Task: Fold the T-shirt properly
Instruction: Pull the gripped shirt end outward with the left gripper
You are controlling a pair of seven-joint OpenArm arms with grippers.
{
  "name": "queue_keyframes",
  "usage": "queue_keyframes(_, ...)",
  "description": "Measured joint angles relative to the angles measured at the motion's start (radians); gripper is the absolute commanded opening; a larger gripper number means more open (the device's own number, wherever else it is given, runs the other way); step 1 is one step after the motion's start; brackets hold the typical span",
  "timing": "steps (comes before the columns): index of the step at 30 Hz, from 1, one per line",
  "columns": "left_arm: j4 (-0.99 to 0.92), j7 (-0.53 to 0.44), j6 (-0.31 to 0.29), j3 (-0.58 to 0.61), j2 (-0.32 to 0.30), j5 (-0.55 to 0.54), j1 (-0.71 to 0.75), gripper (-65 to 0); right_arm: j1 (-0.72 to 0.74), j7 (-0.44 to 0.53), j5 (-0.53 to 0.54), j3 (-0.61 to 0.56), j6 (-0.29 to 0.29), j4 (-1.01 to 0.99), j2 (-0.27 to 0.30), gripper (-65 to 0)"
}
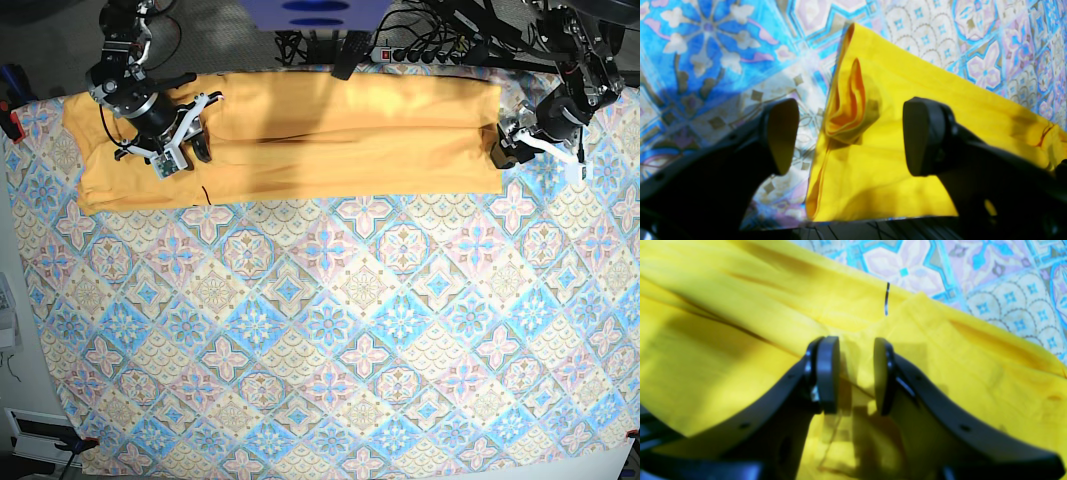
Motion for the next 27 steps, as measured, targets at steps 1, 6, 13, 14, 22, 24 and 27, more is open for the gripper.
queue_keyframes(1,-0.011,-0.002,-0.001,0.002,0.000,0.000,-0.003,-17.6,0.000,0.000,0.000,0.000,0.000,0.000,0.000,-48.1)
queue_keyframes(6,-0.148,0.000,0.000,0.047,0.001,0.013,-0.060,-17.6,0.000,0.000,0.000,0.000,0.000,-0.027,0.000,-48.1)
queue_keyframes(13,-0.170,-0.017,0.000,0.119,-0.021,0.005,-0.073,-17.6,0.016,0.002,0.000,0.000,0.000,-0.031,0.000,-48.1)
queue_keyframes(14,-0.172,-0.011,0.000,0.120,-0.019,0.007,-0.080,-17.6,0.016,0.002,0.000,0.000,0.000,-0.031,0.000,-48.1)
queue_keyframes(22,-0.251,-0.022,-0.012,0.116,-0.031,-0.032,-0.109,-17.7,0.014,0.000,0.000,0.000,0.000,-0.031,0.000,-48.1)
queue_keyframes(24,-0.251,-0.023,-0.011,0.116,-0.031,-0.031,-0.109,-18.6,0.014,0.000,0.000,0.000,0.000,-0.031,0.000,-48.1)
queue_keyframes(27,-0.251,-0.036,-0.007,0.150,-0.037,-0.011,-0.109,-28.4,0.014,0.000,0.000,0.000,0.000,-0.031,0.000,-48.1)
